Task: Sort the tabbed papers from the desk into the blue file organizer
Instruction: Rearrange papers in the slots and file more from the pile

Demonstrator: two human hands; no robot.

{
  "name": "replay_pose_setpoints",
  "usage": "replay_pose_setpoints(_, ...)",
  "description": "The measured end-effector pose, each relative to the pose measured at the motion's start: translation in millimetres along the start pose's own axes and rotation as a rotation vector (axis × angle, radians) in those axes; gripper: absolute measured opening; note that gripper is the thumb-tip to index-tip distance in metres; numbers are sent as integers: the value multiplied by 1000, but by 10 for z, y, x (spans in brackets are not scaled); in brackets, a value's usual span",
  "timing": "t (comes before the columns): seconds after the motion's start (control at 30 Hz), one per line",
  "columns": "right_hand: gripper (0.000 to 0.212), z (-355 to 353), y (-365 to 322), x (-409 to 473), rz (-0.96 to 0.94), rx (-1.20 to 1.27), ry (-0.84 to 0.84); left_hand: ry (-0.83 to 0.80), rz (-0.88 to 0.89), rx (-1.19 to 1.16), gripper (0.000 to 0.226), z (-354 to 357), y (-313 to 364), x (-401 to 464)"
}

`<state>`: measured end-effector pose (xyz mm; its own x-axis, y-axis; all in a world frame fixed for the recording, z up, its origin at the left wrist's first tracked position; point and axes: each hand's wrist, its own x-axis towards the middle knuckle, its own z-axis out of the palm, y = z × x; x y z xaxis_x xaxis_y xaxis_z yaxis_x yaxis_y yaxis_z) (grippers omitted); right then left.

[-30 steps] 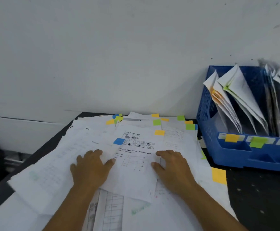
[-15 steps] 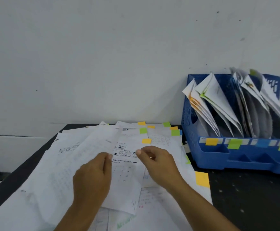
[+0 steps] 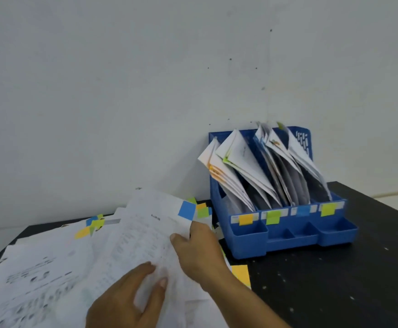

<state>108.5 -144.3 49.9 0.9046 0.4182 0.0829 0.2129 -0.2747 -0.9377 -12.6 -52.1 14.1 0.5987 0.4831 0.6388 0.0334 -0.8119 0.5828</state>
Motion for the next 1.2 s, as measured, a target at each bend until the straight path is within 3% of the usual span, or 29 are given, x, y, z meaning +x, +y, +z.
replay_pose_setpoints(0.1,18,-281,-123,-6,-87,44,12,25,-50,0,59,-56,108,100)
replay_pose_setpoints(0.17,17,-467,-216,-50,-147,86,34,-110,-50,-9,62,-64,240,166)
replay_pose_setpoints(0.23,13,-640,-313,-121,-201,134,53,-366,-22,-80,95,13,395,186)
replay_pose_setpoints(0.3,13,-777,-408,-194,-241,151,63,-423,-27,-70,121,184,557,228)
replay_pose_setpoints(0.33,14,-815,-460,-231,-259,143,63,-377,-28,-55,121,262,635,251)
replay_pose_setpoints(0.47,17,-1022,-601,-315,-345,171,9,-109,58,-97,82,501,950,364)
replay_pose_setpoints(0.53,23,-1204,-673,-333,-349,256,-33,-60,6,-123,75,507,1056,408)
replay_pose_setpoints(0.6,38,-1415,-662,-234,-320,337,68,-37,-81,-151,71,458,1174,430)
replay_pose_setpoints(0.63,40,-1508,-591,-109,-328,330,209,-5,-102,-178,67,424,1235,426)
replay_pose_setpoints(0.73,37,-1760,-281,411,-381,-131,679,61,-121,-317,56,320,1443,427)
replay_pose_setpoints(0.8,55,-1881,-90,713,-356,-508,734,29,-98,-372,56,253,1587,470)
replay_pose_setpoints(0.9,72,-1975,33,951,-296,-848,664,-48,-96,-450,62,166,1789,601)
replay_pose_setpoints(1.0,56,-2098,66,1065,-334,-930,641,-90,-33,-513,61,35,2040,750)
replay_pose_setpoints(1.2,26,-2514,86,1165,-230,-718,668,-167,-17,-830,60,-78,2356,1146)
